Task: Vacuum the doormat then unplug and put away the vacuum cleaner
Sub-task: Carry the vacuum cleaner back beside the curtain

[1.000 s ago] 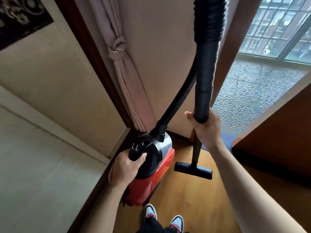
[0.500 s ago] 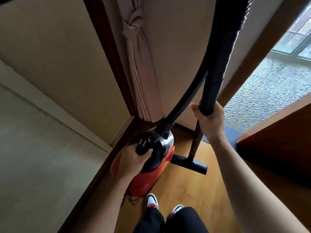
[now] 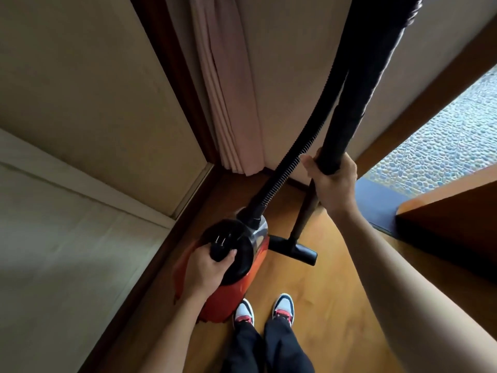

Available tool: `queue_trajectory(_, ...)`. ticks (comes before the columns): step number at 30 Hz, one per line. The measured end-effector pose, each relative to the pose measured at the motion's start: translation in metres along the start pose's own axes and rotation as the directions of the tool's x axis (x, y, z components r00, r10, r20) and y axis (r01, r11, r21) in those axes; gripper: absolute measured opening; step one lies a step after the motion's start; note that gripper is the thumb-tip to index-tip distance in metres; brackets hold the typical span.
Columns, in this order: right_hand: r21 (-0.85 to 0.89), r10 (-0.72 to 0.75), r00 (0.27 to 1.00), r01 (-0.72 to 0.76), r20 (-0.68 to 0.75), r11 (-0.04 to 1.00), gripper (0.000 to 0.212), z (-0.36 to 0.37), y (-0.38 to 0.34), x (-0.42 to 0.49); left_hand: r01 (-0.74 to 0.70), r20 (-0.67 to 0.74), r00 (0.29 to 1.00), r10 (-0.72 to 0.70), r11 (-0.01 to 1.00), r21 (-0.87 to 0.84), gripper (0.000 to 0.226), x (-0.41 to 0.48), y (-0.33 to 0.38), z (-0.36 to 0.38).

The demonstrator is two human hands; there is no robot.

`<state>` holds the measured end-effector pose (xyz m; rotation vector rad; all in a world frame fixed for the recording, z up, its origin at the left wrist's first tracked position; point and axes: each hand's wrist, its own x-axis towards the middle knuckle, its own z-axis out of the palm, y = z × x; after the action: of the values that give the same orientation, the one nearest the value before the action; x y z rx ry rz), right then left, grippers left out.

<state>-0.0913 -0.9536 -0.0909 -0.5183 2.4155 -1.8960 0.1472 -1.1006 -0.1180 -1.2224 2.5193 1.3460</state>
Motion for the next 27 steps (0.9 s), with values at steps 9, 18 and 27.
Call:
queue_trajectory(9, -0.007, -0.015, 0.999, 0.016, 0.046, 1.000, 0.023, 0.050, 0.090, 0.017, 0.035, 0.009, 0.999, -0.035, 0.999, 0.035, 0.017, 0.049, -0.062, 0.061)
queue_trajectory(18, 0.049, -0.042, 0.997, 0.039, 0.060, 0.998, 0.036, 0.094, 0.185, 0.028, 0.117, 0.043, 0.992, -0.118, 0.993, 0.025, 0.018, 0.127, -0.151, 0.147)
queue_trajectory(27, 0.131, -0.097, 0.993, 0.088, 0.066, 0.987, 0.040, 0.128, 0.246, 0.056, 0.118, 0.066, 0.991, -0.113, 0.990, -0.079, 0.032, 0.214, -0.209, 0.236)
